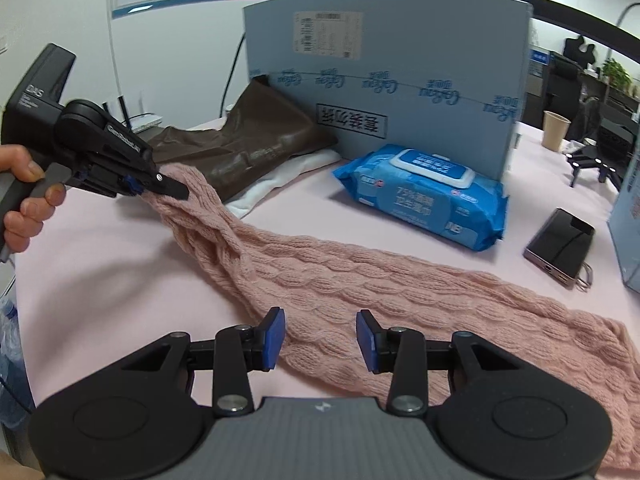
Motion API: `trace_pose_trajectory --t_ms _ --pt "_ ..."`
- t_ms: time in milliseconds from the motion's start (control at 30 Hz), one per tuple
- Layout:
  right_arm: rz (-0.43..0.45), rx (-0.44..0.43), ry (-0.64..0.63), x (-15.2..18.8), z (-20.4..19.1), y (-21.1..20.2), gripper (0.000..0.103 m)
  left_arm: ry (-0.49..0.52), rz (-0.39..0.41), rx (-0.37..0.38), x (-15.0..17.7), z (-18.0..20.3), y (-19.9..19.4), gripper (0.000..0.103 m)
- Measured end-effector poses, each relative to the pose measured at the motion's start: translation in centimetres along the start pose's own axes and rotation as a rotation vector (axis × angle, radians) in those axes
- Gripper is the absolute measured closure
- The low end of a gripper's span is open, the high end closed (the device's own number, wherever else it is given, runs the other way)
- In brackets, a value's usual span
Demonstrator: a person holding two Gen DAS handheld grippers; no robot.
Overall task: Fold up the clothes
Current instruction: 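Grasp the sweater strip end with the left gripper and lift it, then fold the held end over the strip toward the right gripper, then open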
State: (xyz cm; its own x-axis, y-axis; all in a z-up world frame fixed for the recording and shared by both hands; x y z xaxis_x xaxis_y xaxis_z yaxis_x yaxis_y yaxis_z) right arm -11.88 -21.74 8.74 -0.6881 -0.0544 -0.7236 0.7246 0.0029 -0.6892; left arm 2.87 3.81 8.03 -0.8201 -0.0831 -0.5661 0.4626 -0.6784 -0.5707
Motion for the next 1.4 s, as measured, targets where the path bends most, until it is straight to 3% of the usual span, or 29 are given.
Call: trace_pose_trajectory --t_ms 367,600,800,1000,1400 --pt "0.036 0.098 0.162 1.8 7.3 -2.5 0.061 0.196 -0.060 0.179 -0.7 11.8 2.5 0.093" --pt "0.038 0.115 0.214 4.5 14.4 -4.1 0.061 0.259 -0.138 0.251 2.7 21.6 8.0 0.093" --pt "0.020 0.122 0.250 7.7 21.6 -5.2 0.061 0.287 -0.197 0.265 7.1 28.2 13.2 0.093" --pt "0.016 0.113 0.275 9.9 26.4 -6.0 0.061 0.349 -0.247 0.218 11.6 33.1 18.2 0.093" --pt "0.001 0.110 0.349 13.3 31.7 -6.6 0.061 0.355 -0.326 0.217 15.1 36.9 22.6 0.093"
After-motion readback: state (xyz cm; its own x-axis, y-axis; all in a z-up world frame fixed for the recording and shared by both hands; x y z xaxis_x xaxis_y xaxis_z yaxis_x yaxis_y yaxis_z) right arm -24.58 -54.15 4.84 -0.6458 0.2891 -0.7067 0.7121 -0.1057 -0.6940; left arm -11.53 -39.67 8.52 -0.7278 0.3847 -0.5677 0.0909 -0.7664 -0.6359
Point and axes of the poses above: each gripper's, at about its wrist camera, not at the fingertips, and y roughly the way its jaws point, z to its right, x to its underside, the point moved 2 cm from there along y, roughly the way its jaws point, and after that the axes turned 13 degrees about x, right-handed, at the moved point
